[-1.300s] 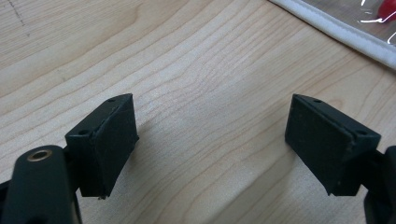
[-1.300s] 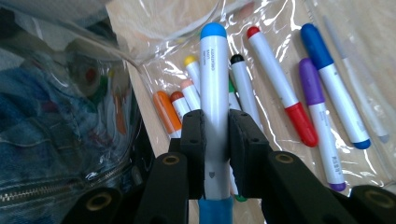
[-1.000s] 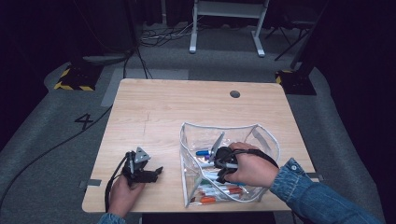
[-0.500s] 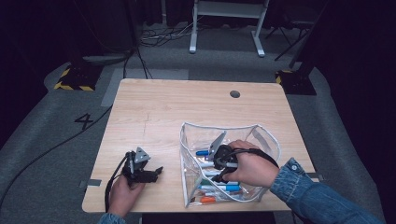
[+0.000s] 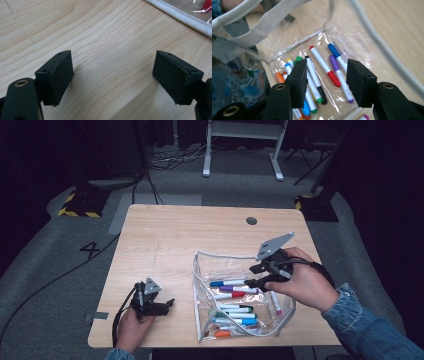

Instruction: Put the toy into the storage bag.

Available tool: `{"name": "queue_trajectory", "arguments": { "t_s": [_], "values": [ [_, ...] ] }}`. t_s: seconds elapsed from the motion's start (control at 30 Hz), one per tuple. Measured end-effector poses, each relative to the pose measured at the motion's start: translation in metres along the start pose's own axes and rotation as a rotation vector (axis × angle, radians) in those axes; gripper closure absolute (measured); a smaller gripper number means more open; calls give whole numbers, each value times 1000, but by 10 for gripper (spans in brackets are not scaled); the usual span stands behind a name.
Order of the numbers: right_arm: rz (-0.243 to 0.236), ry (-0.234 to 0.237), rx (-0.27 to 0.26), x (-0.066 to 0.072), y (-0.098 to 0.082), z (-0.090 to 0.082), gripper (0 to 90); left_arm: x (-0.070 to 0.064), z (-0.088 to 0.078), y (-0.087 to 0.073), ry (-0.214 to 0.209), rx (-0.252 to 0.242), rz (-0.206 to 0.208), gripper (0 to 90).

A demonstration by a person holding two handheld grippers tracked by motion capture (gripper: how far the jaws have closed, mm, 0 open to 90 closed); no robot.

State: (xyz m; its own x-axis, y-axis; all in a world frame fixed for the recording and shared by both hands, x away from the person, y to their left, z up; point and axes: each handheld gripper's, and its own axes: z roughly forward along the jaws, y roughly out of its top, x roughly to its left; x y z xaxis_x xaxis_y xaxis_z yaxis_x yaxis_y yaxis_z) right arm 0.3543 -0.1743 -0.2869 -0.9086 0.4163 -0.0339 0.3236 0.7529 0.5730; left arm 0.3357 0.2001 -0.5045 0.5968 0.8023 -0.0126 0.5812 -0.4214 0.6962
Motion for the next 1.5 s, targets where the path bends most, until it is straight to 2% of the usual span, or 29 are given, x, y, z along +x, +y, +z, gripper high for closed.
{"name": "queue_trajectory", "arguments": {
  "t_s": [0.4, 0.73, 0.83, 0.9, 1.07, 1.27, 1.5],
  "values": [
    [174, -111, -97, -48, -37, -51, 467, 0, 0, 0, -1, 2, 2, 172],
    [301, -180, -87, -79, -74, -67, 458, 0, 0, 0, -1, 2, 2, 171],
    [332, -220, -71, -87, -87, -68, 460, 0, 0, 0, -1, 2, 2, 172],
    [346, -228, -61, -90, -95, -66, 459, 0, 0, 0, -1, 2, 2, 172],
    [403, -201, -25, -95, -119, -44, 439, 0, 0, 0, -1, 2, 2, 172],
    [422, -158, 5, -97, -141, -16, 418, 0, 0, 0, -1, 2, 2, 171],
    [445, -87, 20, -91, -162, 18, 383, 0, 0, 0, 0, 2, 2, 171]
  ]
}}
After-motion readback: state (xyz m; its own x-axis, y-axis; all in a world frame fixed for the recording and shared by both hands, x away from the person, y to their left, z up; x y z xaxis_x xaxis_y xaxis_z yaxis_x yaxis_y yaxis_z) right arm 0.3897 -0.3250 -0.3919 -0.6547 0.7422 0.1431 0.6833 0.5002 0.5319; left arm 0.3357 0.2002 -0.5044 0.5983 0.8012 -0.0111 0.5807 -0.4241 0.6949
